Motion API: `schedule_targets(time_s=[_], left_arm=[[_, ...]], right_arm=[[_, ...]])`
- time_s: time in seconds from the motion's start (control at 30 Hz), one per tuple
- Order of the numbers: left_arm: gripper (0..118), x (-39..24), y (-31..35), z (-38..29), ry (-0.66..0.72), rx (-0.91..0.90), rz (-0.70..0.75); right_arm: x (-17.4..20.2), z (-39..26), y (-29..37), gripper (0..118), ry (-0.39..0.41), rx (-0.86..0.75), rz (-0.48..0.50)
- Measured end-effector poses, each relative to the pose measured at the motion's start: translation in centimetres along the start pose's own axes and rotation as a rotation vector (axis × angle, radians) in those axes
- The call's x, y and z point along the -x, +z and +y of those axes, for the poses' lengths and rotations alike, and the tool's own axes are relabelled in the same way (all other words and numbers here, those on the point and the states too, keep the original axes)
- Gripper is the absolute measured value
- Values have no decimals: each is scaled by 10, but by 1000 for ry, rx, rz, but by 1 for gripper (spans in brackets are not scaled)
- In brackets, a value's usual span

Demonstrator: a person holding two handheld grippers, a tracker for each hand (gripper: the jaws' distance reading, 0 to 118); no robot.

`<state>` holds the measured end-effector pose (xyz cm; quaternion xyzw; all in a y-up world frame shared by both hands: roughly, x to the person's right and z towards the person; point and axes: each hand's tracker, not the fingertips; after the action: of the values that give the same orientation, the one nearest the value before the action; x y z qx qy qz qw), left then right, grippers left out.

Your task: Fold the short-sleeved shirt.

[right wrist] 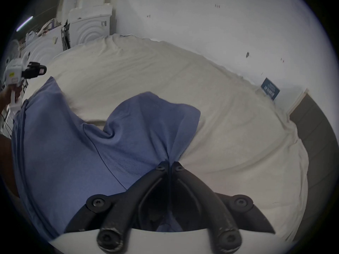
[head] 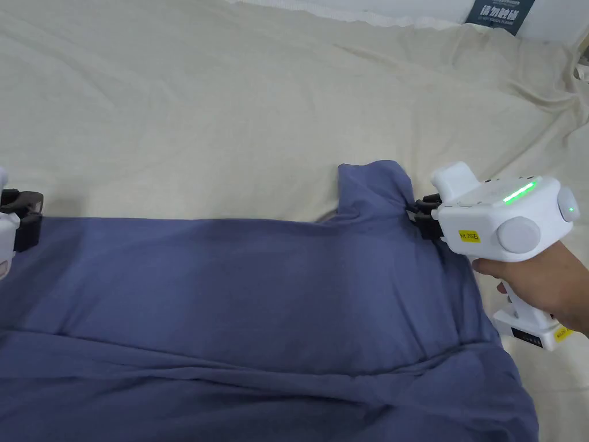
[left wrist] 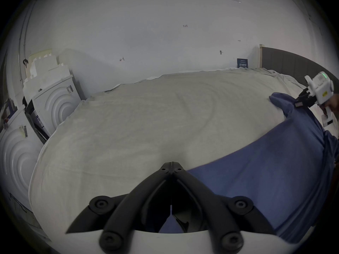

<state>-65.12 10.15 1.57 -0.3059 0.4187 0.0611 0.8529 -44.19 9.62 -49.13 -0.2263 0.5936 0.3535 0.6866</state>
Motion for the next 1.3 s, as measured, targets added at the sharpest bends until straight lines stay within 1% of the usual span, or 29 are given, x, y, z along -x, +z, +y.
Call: schedule_targets(time_s=[0.03,0.07,0.17,0.2,0.23,0.3,0.33,0.4,0.43,0.47,0.53,0.57,0.6,0.63,0.73,0.83,0.87,0.9,0.93,0.97,1.0,1.07,1.1,1.13,1.17,1.27,1.3], left_arm=[[0,4,-1,-1,5,6,6],[0,8,-1,-1,8,8,15],[0,22,-2,-3,26,20,27],[0,24,-2,-4,28,21,30],[0,26,-2,-4,30,22,37],[0,29,-2,-6,31,26,39],[0,30,-1,-6,31,28,39],[0,30,-1,-8,30,28,43],[0,31,-2,-9,31,30,40],[0,32,-2,-9,36,32,35],[0,36,-4,-8,54,39,7],[0,38,-5,-7,58,49,-13],[0,40,-7,-5,60,58,-33],[0,42,-9,-3,70,70,-57],[0,56,-16,2,149,100,-144],[0,70,-25,6,175,141,-188],[1,74,-28,6,193,148,-209],[17,79,-30,6,224,152,-224],[50,82,-31,5,257,157,-245],[90,86,-34,4,284,170,-271],[103,87,-37,3,275,188,-294],[104,83,-43,0,264,191,-293],[104,81,-49,-1,242,237,-272],[104,80,-54,-4,222,258,-244],[104,79,-58,-6,212,252,-226],[104,72,-63,-12,227,249,-234],[104,66,-62,-14,167,234,-207]], right_arm=[[-1,-3,3,3,-4,-11,-4],[28,16,26,3,-3,-22,-8],[50,13,41,3,59,-64,-46],[41,15,39,3,65,-70,-49],[43,14,41,2,78,-85,-64],[50,13,47,2,94,-105,-71],[56,15,54,2,116,-127,-76],[66,16,61,2,127,-147,-85],[68,18,62,2,125,-142,-78],[62,18,62,2,120,-144,-70],[63,22,64,2,97,-146,-43],[64,23,65,2,93,-155,-48],[62,24,66,2,80,-165,-43],[59,26,67,2,50,-163,-19],[59,27,68,2,18,-167,-14],[59,26,66,2,-2,-160,-10],[64,29,68,2,-7,-152,-6],[67,29,69,2,-9,-148,-8],[70,29,70,2,-10,-149,-11],[72,30,70,2,-14,-145,-7],[68,29,70,2,-18,-142,0],[70,30,69,2,-21,-139,0],[72,31,68,2,-22,-135,3],[65,28,65,2,-26,-132,9],[64,28,65,2,-30,-130,12],[65,28,63,2,-30,-129,9],[65,28,62,2,-33,-127,14]])
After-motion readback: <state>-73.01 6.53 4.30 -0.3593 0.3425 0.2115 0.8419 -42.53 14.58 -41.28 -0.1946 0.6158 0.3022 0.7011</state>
